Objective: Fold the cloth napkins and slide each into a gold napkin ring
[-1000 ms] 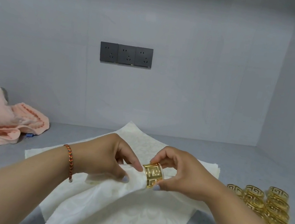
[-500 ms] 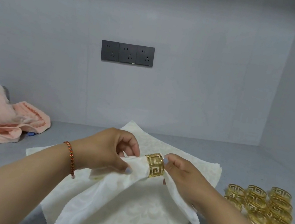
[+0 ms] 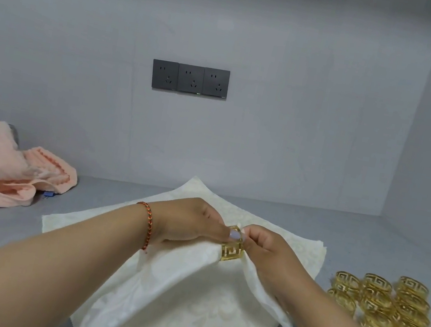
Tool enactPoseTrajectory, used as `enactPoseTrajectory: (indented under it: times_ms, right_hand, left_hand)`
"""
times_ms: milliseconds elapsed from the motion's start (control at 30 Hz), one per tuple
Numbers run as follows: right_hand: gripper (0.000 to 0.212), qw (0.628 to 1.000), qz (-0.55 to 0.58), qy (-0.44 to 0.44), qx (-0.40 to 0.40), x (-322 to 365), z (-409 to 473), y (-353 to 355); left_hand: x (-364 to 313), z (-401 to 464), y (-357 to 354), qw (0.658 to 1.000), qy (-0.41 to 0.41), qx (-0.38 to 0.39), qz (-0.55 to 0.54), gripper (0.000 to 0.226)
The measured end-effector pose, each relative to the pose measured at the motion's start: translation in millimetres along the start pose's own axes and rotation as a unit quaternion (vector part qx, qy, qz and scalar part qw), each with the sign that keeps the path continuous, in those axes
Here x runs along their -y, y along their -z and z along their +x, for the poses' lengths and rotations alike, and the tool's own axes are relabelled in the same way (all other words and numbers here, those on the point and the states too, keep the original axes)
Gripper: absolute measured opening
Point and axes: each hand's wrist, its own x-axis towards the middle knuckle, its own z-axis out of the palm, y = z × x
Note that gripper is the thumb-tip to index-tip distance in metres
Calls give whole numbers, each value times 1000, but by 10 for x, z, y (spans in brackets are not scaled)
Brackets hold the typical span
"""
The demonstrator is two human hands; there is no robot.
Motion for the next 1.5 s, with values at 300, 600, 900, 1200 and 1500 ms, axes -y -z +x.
enactPoseTrajectory:
  times_ms: [300, 600, 900, 1200, 1500]
  right_hand:
    - [31, 996, 84, -8, -28, -13, 36, 151]
    - [35, 1000, 1, 4, -23, -89, 105, 275]
    - [46, 993, 98, 30, -55, -81, 111, 236]
    - [23, 985, 120, 10, -123, -173, 302, 398]
    - [15, 972, 91, -21, -216, -199, 586, 822]
  left_hand:
    - [61, -14, 125, 998, -32, -29, 47, 49]
    - [143, -2, 136, 997, -49, -39, 51, 51]
    - [262, -65, 192, 994, -17, -32, -108, 55]
    - [275, -22, 152, 963, -52, -135, -230, 39]
    - [52, 410, -141, 954, -85, -224, -179, 66]
